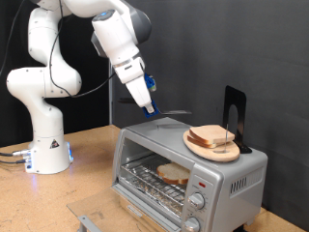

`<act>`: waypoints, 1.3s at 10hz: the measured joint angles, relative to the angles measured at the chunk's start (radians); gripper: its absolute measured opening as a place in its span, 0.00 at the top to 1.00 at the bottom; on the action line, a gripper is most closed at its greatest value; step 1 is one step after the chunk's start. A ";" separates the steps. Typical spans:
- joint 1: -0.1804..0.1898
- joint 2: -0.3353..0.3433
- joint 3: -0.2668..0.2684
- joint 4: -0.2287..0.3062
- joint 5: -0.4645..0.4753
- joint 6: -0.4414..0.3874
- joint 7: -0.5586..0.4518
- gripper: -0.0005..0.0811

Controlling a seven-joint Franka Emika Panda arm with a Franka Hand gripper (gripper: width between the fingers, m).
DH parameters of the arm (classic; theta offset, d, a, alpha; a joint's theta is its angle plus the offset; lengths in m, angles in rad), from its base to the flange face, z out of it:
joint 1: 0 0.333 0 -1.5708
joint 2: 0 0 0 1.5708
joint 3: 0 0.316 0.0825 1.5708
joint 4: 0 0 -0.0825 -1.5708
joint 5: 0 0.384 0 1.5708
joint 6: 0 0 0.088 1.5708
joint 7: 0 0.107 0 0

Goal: Make a piece of toast with the oven

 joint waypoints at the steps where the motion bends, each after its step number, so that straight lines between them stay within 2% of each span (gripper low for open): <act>1: 0.000 0.014 0.014 0.000 0.002 0.016 0.003 0.41; 5: -0.002 0.070 0.054 0.003 0.015 0.090 0.005 0.41; 6: -0.002 0.083 0.062 0.006 0.017 0.102 0.005 0.34; 7: -0.002 0.093 0.065 0.010 0.018 0.107 0.005 0.34; 8: -0.002 0.098 0.067 0.013 0.021 0.109 0.004 0.11; 9: -0.002 0.100 0.069 0.015 0.023 0.109 0.004 0.11; 10: -0.002 0.102 0.069 0.018 0.027 0.109 0.003 0.03; 11: -0.001 0.102 0.065 0.022 0.038 0.108 -0.002 0.03; 13: -0.001 0.091 0.026 0.035 0.053 0.066 -0.018 0.01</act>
